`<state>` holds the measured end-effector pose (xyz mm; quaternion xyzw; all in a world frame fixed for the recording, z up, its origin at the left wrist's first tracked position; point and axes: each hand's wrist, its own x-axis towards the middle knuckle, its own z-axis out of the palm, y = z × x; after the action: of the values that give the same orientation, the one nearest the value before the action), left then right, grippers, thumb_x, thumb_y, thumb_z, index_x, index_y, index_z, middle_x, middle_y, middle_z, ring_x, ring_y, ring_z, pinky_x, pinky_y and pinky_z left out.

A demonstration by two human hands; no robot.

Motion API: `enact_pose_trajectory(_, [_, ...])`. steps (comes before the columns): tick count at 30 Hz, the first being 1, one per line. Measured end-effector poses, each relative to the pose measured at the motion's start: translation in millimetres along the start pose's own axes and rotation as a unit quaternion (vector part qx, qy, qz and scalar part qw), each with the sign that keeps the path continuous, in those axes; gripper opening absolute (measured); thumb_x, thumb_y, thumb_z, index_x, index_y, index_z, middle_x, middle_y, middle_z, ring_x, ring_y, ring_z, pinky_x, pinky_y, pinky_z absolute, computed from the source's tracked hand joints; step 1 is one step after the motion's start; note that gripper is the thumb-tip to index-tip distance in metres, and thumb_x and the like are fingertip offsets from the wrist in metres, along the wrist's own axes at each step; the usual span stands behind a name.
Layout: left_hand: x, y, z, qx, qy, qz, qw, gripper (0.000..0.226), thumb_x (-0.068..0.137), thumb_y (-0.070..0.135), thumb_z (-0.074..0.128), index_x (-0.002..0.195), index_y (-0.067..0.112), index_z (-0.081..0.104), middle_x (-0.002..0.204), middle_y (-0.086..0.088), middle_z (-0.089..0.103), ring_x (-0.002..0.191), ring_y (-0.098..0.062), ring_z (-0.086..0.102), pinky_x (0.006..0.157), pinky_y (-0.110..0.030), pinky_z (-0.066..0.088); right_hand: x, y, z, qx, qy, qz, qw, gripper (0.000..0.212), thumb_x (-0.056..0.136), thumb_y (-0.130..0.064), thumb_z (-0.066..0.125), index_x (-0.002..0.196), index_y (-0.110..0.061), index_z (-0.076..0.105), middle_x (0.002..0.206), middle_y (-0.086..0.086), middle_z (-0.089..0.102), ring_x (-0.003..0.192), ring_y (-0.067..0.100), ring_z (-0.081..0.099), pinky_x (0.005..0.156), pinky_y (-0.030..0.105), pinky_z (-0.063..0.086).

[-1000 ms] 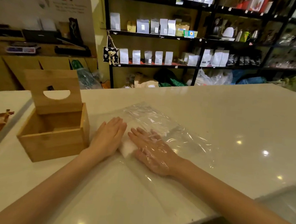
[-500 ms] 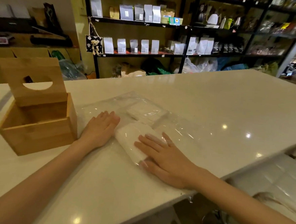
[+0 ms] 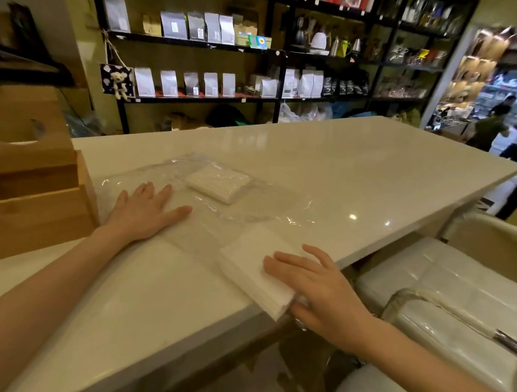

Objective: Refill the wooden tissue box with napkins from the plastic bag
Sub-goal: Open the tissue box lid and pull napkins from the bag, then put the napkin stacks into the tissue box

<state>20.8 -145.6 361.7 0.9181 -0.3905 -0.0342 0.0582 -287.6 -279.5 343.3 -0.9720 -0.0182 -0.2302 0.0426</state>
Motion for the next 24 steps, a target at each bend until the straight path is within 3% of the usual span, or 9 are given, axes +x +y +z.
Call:
enact_pose_trajectory(4, [0.0, -3.3, 0.3, 0.014, 0.008, 0.004, 1.0, 0.075, 0.084, 0.067, 0.023, 0.145, 0.026, 0.013, 0.156, -0.012, 0.011, 0.144, -0.026, 0.008, 0.115, -0.051, 0.007, -5.8, 1.0, -12.6, 0.021, 0.029, 0.008, 0.999, 0.054, 0.078, -0.02, 0.065, 0.128, -0.028, 0.046, 0.125, -0.011, 0.062, 0.119, 0.002, 0.051, 0.11, 0.039, 0.027])
enact_pose_trajectory(6, [-1.7, -3.0, -0.8, 0.015, 0.011, 0.009, 1.0, 0.073, 0.085, 0.065, 0.025, 0.145, 0.025, 0.014, 0.157, -0.008, 0.009, 0.145, -0.023, 0.008, 0.115, -0.051, 0.007, -0.9, -5.2, -29.3, 0.126, 0.074, 0.047, 0.988, 0.047, 0.082, -0.026, 0.061, 0.126, -0.036, 0.048, 0.122, -0.025, 0.06, 0.114, -0.004, 0.054, 0.109, 0.035, 0.031])
enact_pose_trajectory(9, [-8.0, 0.2, -2.7, 0.002, 0.039, 0.005, 0.999, 0.066, 0.088, 0.059, 0.029, 0.144, 0.023, 0.022, 0.157, -0.004, 0.014, 0.144, -0.021, 0.012, 0.115, -0.05, 0.006, 16.7, -17.4, -61.1, 0.327, 0.14, 0.132, 0.925, 0.034, 0.079, -0.046, 0.06, 0.113, -0.048, 0.057, 0.109, -0.034, 0.063, 0.107, -0.005, 0.057, 0.094, 0.019, 0.047])
enact_pose_trajectory(11, [-13.3, 7.3, -7.6, -0.07, 0.09, -0.002, 0.993, 0.057, 0.091, 0.05, 0.035, 0.139, 0.02, 0.035, 0.152, -0.005, 0.029, 0.139, -0.023, 0.026, 0.114, -0.047, 0.015, 34.0, -18.5, -74.3, 0.429, 0.187, 0.175, 0.866, 0.028, 0.074, -0.031, 0.067, 0.101, -0.039, 0.066, 0.095, -0.023, 0.071, 0.093, 0.0, 0.064, 0.077, 0.015, 0.052])
enact_pose_trajectory(13, [-16.7, 21.7, -20.2, -0.283, 0.149, -0.013, 0.947, 0.043, 0.092, 0.039, 0.04, 0.127, 0.016, 0.051, 0.14, -0.006, 0.048, 0.129, -0.025, 0.041, 0.106, -0.04, 0.028, 54.7, -12.7, -76.6, 0.529, 0.2, 0.225, 0.794, 0.026, 0.066, -0.021, 0.069, 0.091, -0.028, 0.069, 0.082, -0.016, 0.074, 0.079, 0.001, 0.068, 0.065, 0.013, 0.053])
enact_pose_trajectory(14, [-20.6, 31.7, -32.8, -0.426, 0.134, -0.023, 0.894, 0.039, 0.093, 0.036, 0.039, 0.12, 0.015, 0.056, 0.132, -0.004, 0.054, 0.125, -0.024, 0.045, 0.102, -0.037, 0.031, 66.9, -10.7, -75.3, 0.574, 0.192, 0.251, 0.755, 0.023, 0.065, -0.021, 0.067, 0.088, -0.024, 0.069, 0.078, -0.013, 0.075, 0.075, 0.002, 0.069, 0.062, 0.014, 0.053])
enact_pose_trajectory(17, [-31.3, 49.8, -70.4, -0.695, -0.052, -0.003, 0.717, 0.05, 0.089, 0.052, 0.031, 0.096, 0.015, 0.063, 0.111, -0.002, 0.061, 0.109, -0.019, 0.053, 0.099, -0.033, 0.032, 102.0, -8.1, -64.3, 0.659, 0.147, 0.31, 0.67, 0.014, 0.075, -0.011, 0.063, 0.087, -0.016, 0.069, 0.076, -0.006, 0.076, 0.071, 0.009, 0.07, 0.06, 0.02, 0.056])
enact_pose_trajectory(20, [-42.5, 51.9, -91.6, -0.708, -0.138, 0.015, 0.692, 0.059, 0.069, 0.06, 0.053, 0.098, 0.009, 0.062, 0.095, -0.01, 0.06, 0.093, -0.024, 0.056, 0.087, -0.034, 0.043, 133.8, -7.3, -50.1, 0.711, 0.099, 0.337, 0.609, 0.013, 0.086, -0.01, 0.055, 0.089, -0.012, 0.067, 0.075, -0.001, 0.075, 0.067, 0.01, 0.071, 0.055, 0.022, 0.057])
enact_pose_trajectory(24, [-49.8, 35.5, -104.5, -0.677, -0.067, -0.019, 0.733, 0.044, 0.062, 0.03, 0.07, 0.1, 0.008, 0.063, 0.095, -0.006, 0.07, 0.084, -0.017, 0.068, 0.073, -0.027, 0.056, 174.8, -6.0, -36.1, 0.738, 0.025, 0.342, 0.582, 0.014, 0.088, -0.017, 0.054, 0.092, -0.012, 0.066, 0.077, 0.002, 0.074, 0.065, 0.012, 0.07, 0.054, 0.024, 0.057])
